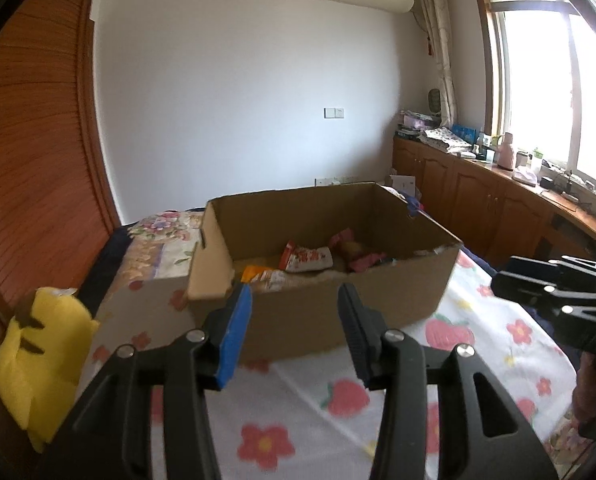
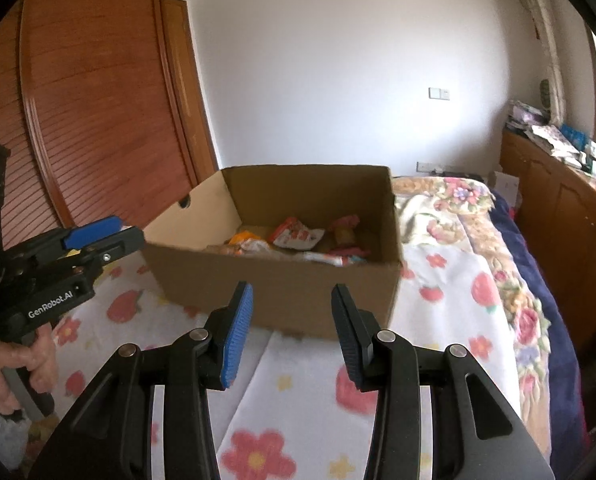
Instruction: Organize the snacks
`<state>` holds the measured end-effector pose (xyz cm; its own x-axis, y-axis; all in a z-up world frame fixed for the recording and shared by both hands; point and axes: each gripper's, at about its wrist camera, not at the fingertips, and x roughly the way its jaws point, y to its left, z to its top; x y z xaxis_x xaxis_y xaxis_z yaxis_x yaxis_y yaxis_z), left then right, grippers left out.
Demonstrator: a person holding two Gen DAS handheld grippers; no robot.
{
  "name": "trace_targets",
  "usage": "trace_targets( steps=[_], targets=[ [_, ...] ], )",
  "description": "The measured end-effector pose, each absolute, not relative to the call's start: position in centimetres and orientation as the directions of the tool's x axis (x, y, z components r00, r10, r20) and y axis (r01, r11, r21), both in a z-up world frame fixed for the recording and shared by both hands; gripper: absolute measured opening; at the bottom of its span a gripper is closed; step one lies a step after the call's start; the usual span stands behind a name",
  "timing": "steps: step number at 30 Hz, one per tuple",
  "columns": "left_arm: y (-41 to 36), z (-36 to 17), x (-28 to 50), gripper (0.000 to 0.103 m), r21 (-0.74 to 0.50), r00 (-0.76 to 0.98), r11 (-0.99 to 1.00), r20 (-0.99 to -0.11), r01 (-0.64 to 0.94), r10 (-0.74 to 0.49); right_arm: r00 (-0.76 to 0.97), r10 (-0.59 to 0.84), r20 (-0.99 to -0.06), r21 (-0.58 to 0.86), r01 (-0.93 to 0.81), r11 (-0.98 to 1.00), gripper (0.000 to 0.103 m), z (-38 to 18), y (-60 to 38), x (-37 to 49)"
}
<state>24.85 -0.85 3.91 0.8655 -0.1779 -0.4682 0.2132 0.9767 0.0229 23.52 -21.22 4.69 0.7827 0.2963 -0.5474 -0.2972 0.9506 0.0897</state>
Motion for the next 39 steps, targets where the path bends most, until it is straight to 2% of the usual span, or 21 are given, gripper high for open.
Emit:
trace_targets(
  steps=[15, 19, 21, 24, 26, 28, 30, 32, 35, 39],
  targets=[
    [-0.7, 3.0, 9.5, 0.047, 0.088, 0.898, 0.982, -0.425, 0.168, -0.115, 0.82, 0.251, -0.515, 0.059, -0.258, 0.964, 0.041, 4.2, -20.8, 10.3],
    [-0.7, 2.2, 6.6, 0.051, 0.11, 0.908, 0.984, -0.411, 0.142, -0.085, 0.834, 0.234, -0.5, 0.041, -0.247, 0.968, 0.043, 4.0, -20.6, 8.1],
    [-0.7, 2.0, 5.7, 0.052, 0.108, 0.908, 0.986, -0.412, 0.13, -0.074, 0.839, 0.224, -0.495, 0.041, -0.235, 0.971, 0.049, 3.8, -20.7, 7.4],
    [-0.6, 1.5, 4.8, 0.062, 0.086, 0.904, 0.988, -0.42, 0.128, -0.08, 0.841, 0.214, -0.496, 0.046, -0.221, 0.974, 0.059, 3.4, -20.9, 6.7],
    [-0.6, 1.3, 4.5, 0.073, 0.098, 0.909, 0.988, -0.411, 0.121, -0.071, 0.847, 0.203, -0.492, 0.04, -0.211, 0.977, 0.064, 3.1, -21.0, 6.0],
    [-0.8, 1.2, 4.2, 0.074, 0.112, 0.914, 0.987, -0.402, 0.113, -0.059, 0.857, 0.188, -0.48, 0.032, -0.197, 0.98, 0.07, 2.9, -21.2, 5.6],
    [-0.8, 1.0, 4.1, 0.079, 0.11, 0.912, 0.988, -0.407, 0.107, -0.054, 0.861, 0.181, -0.476, 0.029, -0.191, 0.981, 0.082, 2.7, -21.4, 5.2],
    [-0.6, 1.0, 4.3, 0.089, 0.094, 0.91, 0.99, -0.41, 0.105, -0.058, 0.864, 0.17, -0.475, 0.027, -0.179, 0.983, 0.088, 2.5, -21.6, 5.1],
    [-0.3, 0.7, 4.4, 0.098, 0.075, 0.907, 0.993, -0.419, 0.088, -0.049, 0.86, 0.153, -0.487, 0.024, -0.162, 0.987, 0.093, 2.1, -21.6, 5.3],
    [0.4, 0.2, 4.3, 0.103, 0.047, 0.904, 0.996, -0.424, 0.072, -0.046, 0.864, 0.126, -0.487, 0.003, -0.143, 0.99, 0.099, 1.8, -21.5, 5.2]
  ],
)
